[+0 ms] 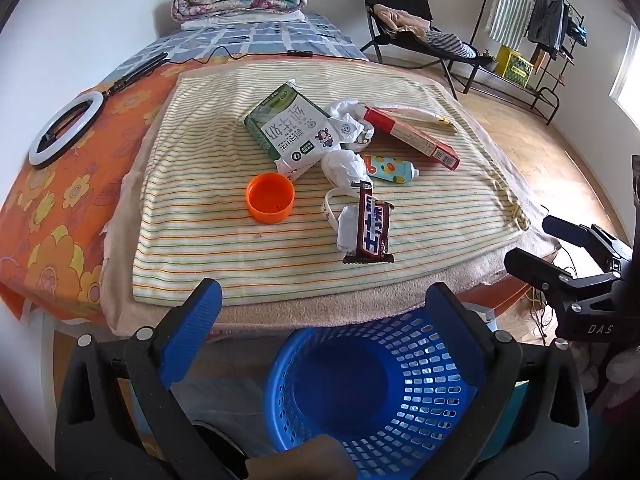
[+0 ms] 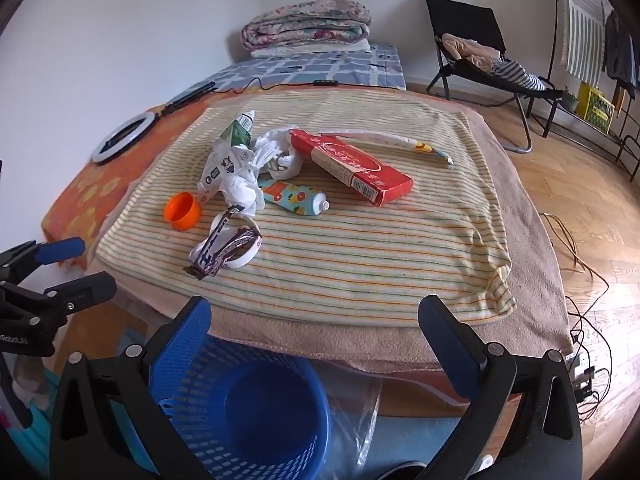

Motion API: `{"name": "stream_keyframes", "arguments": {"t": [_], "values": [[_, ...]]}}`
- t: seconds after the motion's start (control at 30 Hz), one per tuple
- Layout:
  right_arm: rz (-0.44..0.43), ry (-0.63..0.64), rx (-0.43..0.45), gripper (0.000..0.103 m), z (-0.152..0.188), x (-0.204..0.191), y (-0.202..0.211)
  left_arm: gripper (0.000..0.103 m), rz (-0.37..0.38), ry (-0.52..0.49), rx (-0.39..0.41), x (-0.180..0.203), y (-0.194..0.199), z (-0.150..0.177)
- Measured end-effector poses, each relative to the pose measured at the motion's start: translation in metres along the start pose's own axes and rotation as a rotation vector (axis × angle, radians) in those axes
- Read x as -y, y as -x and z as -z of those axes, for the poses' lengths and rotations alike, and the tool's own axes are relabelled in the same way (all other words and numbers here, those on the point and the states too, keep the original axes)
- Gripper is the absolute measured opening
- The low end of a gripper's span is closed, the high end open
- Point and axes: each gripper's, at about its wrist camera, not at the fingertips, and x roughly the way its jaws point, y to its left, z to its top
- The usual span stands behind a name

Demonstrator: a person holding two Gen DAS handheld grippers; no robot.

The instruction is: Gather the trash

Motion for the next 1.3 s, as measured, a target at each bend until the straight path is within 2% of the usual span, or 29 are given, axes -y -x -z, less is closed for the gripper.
{"name": "stream_keyframes", "arguments": {"t": [0.3, 0.6, 1.3], "values": [[0.029, -0.009, 0.020, 0.103, -0.0003, 0.0001, 0.0010, 0.103, 0.000, 0.002, -0.001, 0.0003, 0.0008, -0.0010], [-0.017, -0.005, 0.008, 0.103, 0.0007, -0.0005, 0.0007, 0.103, -0.001, 0.003, 0.000, -0.0032, 0.0005, -0.0019], [-0.021, -0.008, 0.000, 0.103, 0.0027, -0.0008, 0.0003, 0.103, 0.000, 0.003, 0.001, -0.0057, 0.0002, -0.0024]]}}
